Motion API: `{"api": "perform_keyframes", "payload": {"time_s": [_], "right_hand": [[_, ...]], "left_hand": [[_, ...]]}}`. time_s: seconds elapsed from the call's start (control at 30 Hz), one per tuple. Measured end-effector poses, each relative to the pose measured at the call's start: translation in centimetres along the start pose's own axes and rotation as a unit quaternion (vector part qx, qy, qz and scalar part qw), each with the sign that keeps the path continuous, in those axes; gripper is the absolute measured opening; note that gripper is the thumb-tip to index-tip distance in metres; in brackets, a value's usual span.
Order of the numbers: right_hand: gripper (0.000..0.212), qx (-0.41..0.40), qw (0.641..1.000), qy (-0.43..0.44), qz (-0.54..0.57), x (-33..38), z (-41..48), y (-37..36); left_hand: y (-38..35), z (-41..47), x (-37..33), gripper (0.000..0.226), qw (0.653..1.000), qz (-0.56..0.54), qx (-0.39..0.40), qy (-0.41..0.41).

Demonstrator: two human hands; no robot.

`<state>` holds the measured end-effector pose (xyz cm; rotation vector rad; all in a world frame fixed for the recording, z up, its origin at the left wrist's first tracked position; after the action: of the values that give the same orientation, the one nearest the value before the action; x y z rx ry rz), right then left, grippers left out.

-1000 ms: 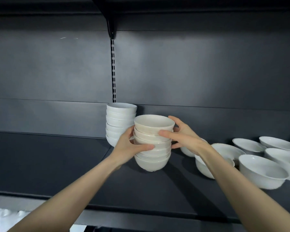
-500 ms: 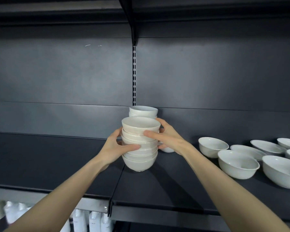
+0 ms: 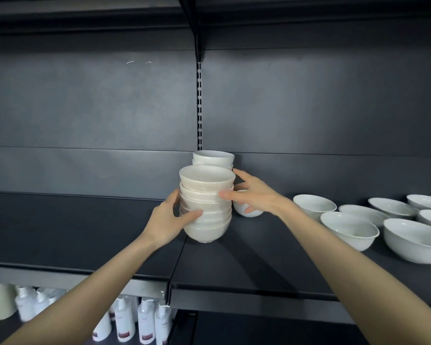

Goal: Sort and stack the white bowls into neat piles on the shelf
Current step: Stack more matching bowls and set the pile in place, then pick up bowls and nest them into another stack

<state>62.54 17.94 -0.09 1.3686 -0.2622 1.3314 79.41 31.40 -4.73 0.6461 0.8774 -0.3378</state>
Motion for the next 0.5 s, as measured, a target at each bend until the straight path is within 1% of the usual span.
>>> {"api": "perform_keyframes", "payload": {"time_s": [0.07, 0.13, 0.2, 0.27, 0.33, 0.4, 0.5], "right_hand": [[0.074, -0.015, 0.999, 0.014, -0.047, -0.5, -0.6, 1.2], [0.069, -0.029, 0.995, 0.018, -0.093, -1.6, -1.0, 2.5], [0.058, -0.035, 0.988, 0.029, -0.147, -2.6, -1.3, 3.9], [0.047, -0.032, 0.981, 0.038, -0.187, -3.4, -1.8, 5.6], [0.042, -0.033, 0.973, 0.050, -0.221, -4.0, -2.1, 7.3], [0.043, -0.038, 0.967, 0.050, -0.248, -4.8, -2.2, 9.1], [0.047, -0.050, 0.963, 0.045, -0.260, -6.2, -2.0, 11.8]], "left_hand": [[0.3, -0.9, 0.0, 0.045, 0.997, 0.065, -0.043, -0.028], [0.4, -1.6, 0.0, 0.028, 0.985, 0.140, -0.074, -0.065], [-0.1, -2.5, -0.6, 0.015, 0.978, 0.171, -0.062, -0.102], [-1.3, -3.2, -1.9, 0.014, 0.973, 0.190, -0.020, -0.132], [-2.9, -3.6, -3.6, 0.019, 0.966, 0.204, 0.026, -0.156], [-4.8, -3.6, -5.5, 0.022, 0.960, 0.205, 0.056, -0.182], [-8.0, -3.0, -7.6, 0.025, 0.951, 0.208, 0.068, -0.217]]}}
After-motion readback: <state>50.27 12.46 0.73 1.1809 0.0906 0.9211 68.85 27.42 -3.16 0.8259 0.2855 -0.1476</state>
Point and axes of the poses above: each hand's wrist, its own z-axis towards the middle knuckle, its own y-axis out of the back of the hand, x = y × z, the point moved 2 cm from there along z, towards the middle knuckle, and after that the axes turned 14 degrees about -x, right-handed, at the moved point
